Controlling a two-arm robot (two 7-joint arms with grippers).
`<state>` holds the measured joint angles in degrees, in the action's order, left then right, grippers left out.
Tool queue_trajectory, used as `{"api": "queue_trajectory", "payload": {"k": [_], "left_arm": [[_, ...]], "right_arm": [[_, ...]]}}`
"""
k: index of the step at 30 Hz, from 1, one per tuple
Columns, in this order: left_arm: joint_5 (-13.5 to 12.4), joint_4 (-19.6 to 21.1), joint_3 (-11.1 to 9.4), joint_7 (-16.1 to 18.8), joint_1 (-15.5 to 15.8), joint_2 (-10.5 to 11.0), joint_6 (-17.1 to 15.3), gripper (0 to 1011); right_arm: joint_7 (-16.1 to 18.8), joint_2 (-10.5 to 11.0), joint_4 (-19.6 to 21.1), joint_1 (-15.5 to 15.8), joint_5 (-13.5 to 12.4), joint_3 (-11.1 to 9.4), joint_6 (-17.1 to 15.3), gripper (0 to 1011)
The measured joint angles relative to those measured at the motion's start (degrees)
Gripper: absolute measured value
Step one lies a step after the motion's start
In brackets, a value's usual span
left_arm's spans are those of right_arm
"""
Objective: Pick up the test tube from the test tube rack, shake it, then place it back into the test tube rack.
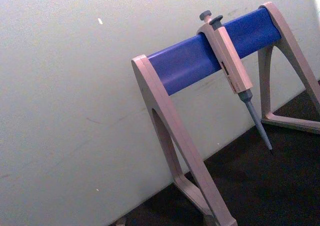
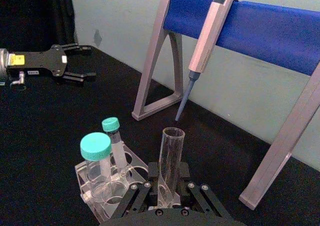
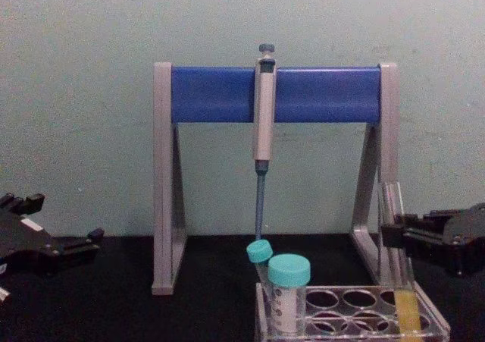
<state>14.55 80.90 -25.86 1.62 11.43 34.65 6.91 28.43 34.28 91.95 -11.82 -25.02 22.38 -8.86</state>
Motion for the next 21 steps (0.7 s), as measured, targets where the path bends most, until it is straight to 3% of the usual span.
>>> {"api": "queue_trajectory", "payload": {"k": [15, 21], "left_arm": [[0.0, 0.0, 0.0, 0.0, 0.0, 0.0, 0.0, 1001], [0.0, 0.0, 0.0, 0.0, 0.0, 0.0, 0.0, 1001]], "right_arm": [[0.0, 0.0, 0.0, 0.0, 0.1, 0.0, 0.1, 238], [0.6, 0.2, 0.2, 0.4, -0.1, -0.3, 2.1, 238]]}}
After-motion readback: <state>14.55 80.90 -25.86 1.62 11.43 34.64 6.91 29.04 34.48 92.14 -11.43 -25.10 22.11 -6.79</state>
